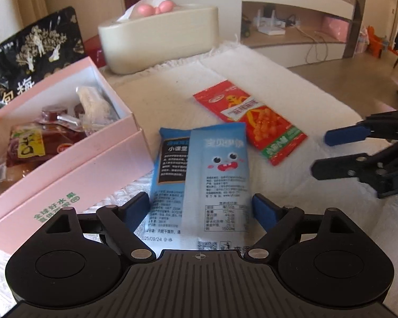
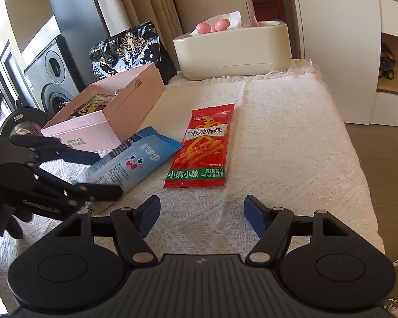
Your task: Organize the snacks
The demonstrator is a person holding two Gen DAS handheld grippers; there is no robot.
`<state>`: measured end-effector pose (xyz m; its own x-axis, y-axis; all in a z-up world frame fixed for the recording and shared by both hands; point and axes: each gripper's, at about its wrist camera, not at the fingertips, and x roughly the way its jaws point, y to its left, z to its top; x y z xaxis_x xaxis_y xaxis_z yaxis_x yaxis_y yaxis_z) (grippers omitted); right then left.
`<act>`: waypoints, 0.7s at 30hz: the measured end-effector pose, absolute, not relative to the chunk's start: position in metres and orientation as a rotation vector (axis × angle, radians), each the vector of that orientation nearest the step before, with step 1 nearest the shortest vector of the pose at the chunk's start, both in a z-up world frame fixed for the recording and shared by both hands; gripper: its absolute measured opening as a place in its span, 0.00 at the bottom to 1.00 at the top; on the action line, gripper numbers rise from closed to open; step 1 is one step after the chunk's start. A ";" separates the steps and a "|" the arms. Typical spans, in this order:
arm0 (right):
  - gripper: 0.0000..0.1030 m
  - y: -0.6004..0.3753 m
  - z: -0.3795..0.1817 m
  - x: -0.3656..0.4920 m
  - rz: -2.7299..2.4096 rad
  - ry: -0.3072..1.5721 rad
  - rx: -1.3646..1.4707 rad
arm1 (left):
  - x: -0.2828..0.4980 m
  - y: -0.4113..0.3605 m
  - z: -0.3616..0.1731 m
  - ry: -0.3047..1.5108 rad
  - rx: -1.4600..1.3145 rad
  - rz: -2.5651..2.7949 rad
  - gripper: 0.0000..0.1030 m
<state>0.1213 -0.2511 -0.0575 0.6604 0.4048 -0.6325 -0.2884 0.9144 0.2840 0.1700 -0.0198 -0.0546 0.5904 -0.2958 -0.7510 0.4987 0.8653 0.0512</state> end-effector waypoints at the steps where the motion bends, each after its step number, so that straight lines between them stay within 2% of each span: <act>1: 0.72 -0.251 -0.058 0.121 0.398 0.753 0.166 | 0.173 -0.018 -0.056 0.825 0.248 -0.471 0.89; 4: 0.80 -0.249 -0.058 0.122 0.417 0.756 0.158 | 0.182 -0.012 -0.059 0.823 0.167 -0.482 0.93; 7: 0.88 -0.245 -0.058 0.123 0.443 0.762 0.136 | 0.184 -0.009 -0.056 0.845 0.143 -0.497 0.92; 9: 0.92 -0.243 -0.059 0.124 0.464 0.770 0.120 | 0.182 -0.004 -0.052 0.845 0.121 -0.501 0.83; 15: 0.94 -0.233 -0.058 0.126 0.467 0.802 0.057 | 0.144 0.021 -0.027 0.785 -0.021 -0.482 0.81; 18: 1.00 -0.222 -0.058 0.126 0.489 0.833 -0.050 | 0.116 0.032 -0.017 0.750 -0.073 -0.472 0.81; 20: 0.99 -0.209 -0.059 0.125 0.536 0.851 -0.198 | 0.099 0.043 -0.013 0.724 -0.092 -0.427 0.81; 21: 0.94 -0.205 -0.057 0.125 0.567 0.845 -0.236 | 0.091 0.049 -0.012 0.715 -0.110 -0.407 0.81</act>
<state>0.1249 -0.2054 -0.0570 0.5277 0.3782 -0.7606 -0.5599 0.8283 0.0234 0.0911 0.0486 -0.0121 0.6808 -0.3985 -0.6145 0.3245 0.9163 -0.2347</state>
